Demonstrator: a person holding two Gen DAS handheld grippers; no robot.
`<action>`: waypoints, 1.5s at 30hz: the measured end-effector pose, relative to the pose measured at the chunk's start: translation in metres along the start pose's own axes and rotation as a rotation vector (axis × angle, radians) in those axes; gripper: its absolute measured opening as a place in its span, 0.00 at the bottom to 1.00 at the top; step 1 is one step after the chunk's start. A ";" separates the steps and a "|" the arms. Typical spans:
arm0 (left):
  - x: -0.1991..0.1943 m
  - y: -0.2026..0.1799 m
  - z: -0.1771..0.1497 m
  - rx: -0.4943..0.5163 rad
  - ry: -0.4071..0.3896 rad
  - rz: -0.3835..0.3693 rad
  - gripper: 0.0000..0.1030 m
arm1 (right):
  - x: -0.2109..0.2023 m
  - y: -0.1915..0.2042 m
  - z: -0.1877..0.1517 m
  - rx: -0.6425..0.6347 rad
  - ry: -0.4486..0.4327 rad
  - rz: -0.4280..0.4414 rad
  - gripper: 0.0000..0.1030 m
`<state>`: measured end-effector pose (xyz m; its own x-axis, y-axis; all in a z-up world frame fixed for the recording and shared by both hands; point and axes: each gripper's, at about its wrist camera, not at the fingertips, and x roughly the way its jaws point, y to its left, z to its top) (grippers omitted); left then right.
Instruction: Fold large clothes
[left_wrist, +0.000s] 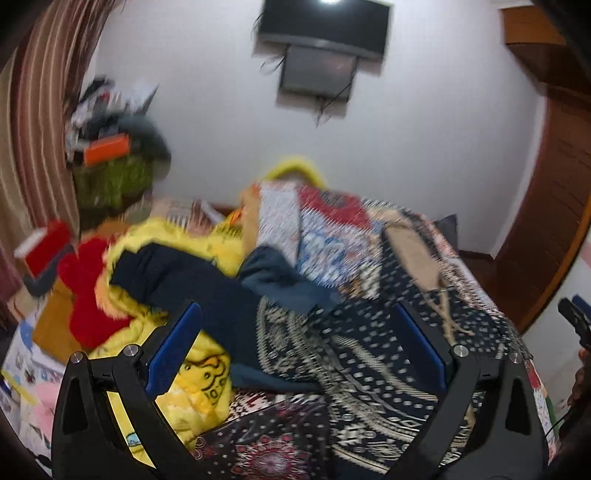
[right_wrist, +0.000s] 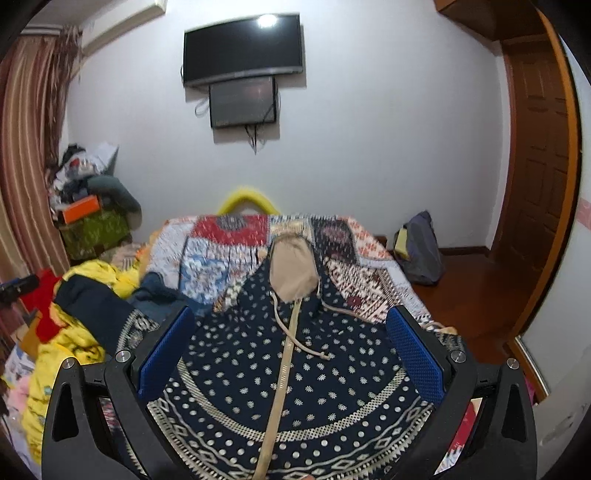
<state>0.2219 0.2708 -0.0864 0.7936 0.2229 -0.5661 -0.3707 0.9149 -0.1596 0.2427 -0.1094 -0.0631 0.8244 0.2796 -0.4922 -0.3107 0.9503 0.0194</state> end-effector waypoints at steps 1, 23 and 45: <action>0.011 0.009 0.000 -0.016 0.028 0.008 1.00 | 0.012 0.000 -0.002 0.000 0.029 0.007 1.00; 0.197 0.152 -0.045 -0.468 0.333 -0.106 0.36 | 0.127 -0.030 -0.065 0.166 0.375 0.104 0.99; 0.099 -0.096 0.067 0.070 0.035 -0.249 0.02 | 0.068 -0.082 -0.046 0.263 0.295 0.124 0.99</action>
<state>0.3685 0.2278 -0.0725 0.8389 -0.0231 -0.5437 -0.1306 0.9613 -0.2424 0.3025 -0.1746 -0.1385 0.6052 0.3794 -0.6998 -0.2358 0.9251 0.2975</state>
